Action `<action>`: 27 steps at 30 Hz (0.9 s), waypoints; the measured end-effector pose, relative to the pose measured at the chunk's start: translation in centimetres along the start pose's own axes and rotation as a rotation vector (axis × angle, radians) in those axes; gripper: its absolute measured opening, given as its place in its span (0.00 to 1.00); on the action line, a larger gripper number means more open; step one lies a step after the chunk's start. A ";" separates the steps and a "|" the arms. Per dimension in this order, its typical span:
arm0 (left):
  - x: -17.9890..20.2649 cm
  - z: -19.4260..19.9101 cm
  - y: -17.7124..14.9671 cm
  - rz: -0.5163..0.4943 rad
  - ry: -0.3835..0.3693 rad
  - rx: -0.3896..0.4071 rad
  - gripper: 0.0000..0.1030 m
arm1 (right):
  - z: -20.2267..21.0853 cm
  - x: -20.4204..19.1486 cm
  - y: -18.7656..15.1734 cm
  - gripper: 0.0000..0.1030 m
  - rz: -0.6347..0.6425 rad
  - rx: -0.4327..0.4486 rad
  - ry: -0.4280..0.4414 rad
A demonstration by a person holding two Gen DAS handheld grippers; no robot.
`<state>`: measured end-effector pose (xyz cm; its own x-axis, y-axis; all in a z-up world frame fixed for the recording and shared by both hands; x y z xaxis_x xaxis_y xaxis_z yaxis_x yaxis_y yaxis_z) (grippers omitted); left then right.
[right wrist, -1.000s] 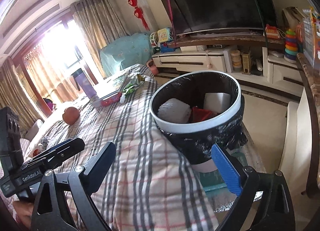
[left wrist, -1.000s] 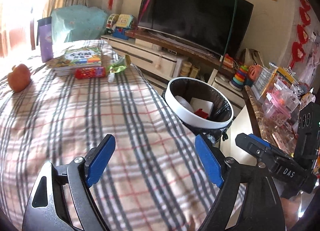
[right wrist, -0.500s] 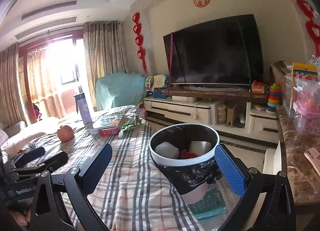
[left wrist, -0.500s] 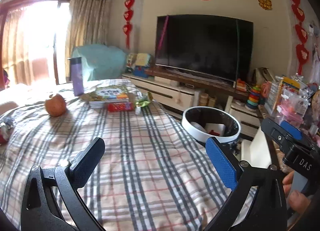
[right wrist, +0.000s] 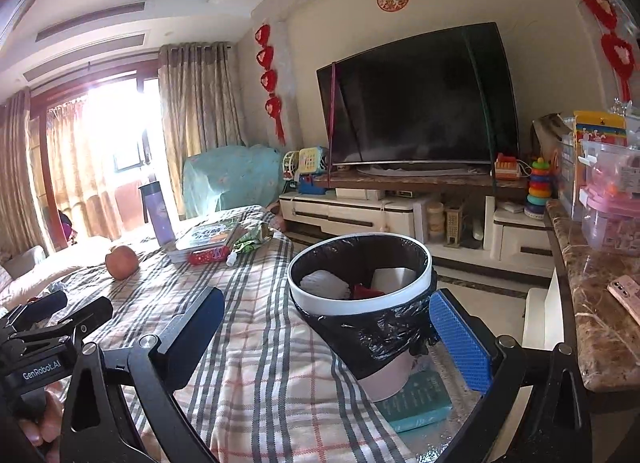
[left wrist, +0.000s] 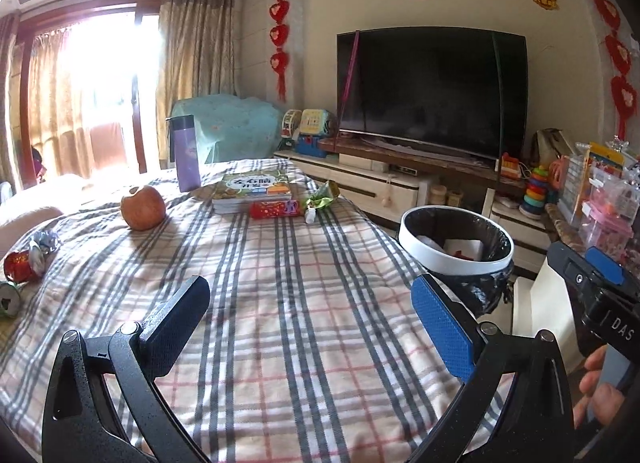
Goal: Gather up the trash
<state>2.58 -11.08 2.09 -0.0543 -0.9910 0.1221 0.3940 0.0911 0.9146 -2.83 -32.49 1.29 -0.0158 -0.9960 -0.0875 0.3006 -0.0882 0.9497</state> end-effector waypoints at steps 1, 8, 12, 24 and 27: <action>0.0 0.0 0.0 -0.001 0.002 0.000 1.00 | 0.0 0.0 -0.1 1.00 0.002 0.000 0.000; -0.1 0.2 -0.3 -0.009 0.012 0.015 1.00 | 0.2 -0.5 -0.1 1.00 0.019 0.010 -0.001; -0.1 0.3 -0.3 -0.009 0.011 0.017 1.00 | 0.2 -0.8 -0.2 1.00 0.025 0.010 0.000; 0.1 0.7 -0.2 -0.019 0.010 0.029 1.00 | 0.3 -0.9 -0.3 1.00 0.025 0.015 0.004; 0.2 0.8 -0.2 -0.020 0.008 0.031 1.00 | 0.4 -1.0 -0.2 1.00 0.023 0.015 0.003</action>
<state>1.80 -11.20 2.22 -0.0548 -0.9934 0.1003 0.3644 0.0736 0.9283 -3.28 -31.52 1.31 -0.0061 -0.9978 -0.0666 0.2862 -0.0655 0.9559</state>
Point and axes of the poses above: each gripper's, at about its wrist camera, not at the fingertips, and z roughly against the way its jaws point, x to its right, y to its top, the point moved 1 cm from there along -z, roughly the way its jaws point, and after that the axes turned 7 degrees about z, right-handed, at the moved point
